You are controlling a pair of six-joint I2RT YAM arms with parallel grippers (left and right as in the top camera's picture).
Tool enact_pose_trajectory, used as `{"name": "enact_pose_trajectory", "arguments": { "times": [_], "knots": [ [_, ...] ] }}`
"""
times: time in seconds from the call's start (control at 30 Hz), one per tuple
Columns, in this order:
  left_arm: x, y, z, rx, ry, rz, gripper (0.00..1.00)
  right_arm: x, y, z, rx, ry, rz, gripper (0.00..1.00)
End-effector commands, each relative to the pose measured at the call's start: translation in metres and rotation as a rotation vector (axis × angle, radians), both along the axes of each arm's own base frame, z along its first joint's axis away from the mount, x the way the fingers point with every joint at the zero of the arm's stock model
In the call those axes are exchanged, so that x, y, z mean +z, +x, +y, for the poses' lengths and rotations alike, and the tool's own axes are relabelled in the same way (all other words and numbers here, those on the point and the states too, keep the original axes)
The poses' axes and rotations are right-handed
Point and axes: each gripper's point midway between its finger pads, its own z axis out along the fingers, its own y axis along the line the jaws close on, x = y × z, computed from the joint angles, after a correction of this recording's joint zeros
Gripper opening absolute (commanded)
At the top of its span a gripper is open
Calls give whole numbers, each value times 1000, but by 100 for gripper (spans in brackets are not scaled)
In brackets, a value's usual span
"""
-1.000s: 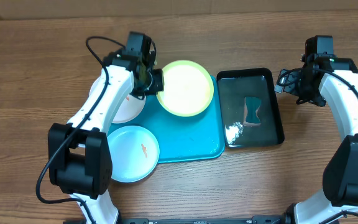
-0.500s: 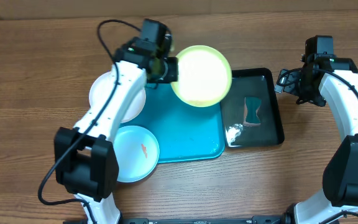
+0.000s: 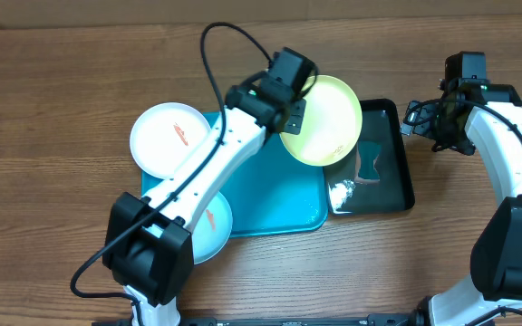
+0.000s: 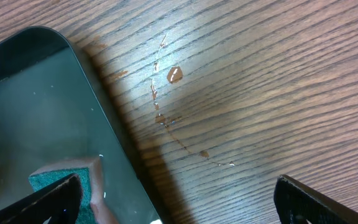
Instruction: Clean dirty plates on tray and stack at the side
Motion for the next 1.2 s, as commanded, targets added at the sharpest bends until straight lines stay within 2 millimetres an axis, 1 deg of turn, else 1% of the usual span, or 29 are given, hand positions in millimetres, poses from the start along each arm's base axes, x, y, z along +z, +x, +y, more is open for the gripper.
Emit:
{"name": "enact_pose_trajectory", "arguments": {
  "times": [0.0,0.27,0.4,0.57,0.67,0.8,1.07,1.17],
  "knots": [
    [31,10,-1,56,82,-139,4,7,4,1,-1,3,-25,100],
    [67,3,-15,60,238,-312,4,7,4,1,-1,3,-25,100],
    [88,-5,-23,55,342,-411,4,7,4,1,-1,3,-25,100],
    [113,-16,-27,83,474,-533,4,7,4,1,-1,3,-25,100],
    [127,-22,-33,100,515,-602,4,7,4,1,-1,3,-25,100],
    [137,-29,-45,75,551,-645,4,7,4,1,-1,3,-25,100],
    [145,-41,-70,-35,602,-676,4,7,4,1,-1,3,-25,100],
    [151,-44,-74,-38,615,-698,4,7,4,1,-1,3,-25,100]
  ]
}}
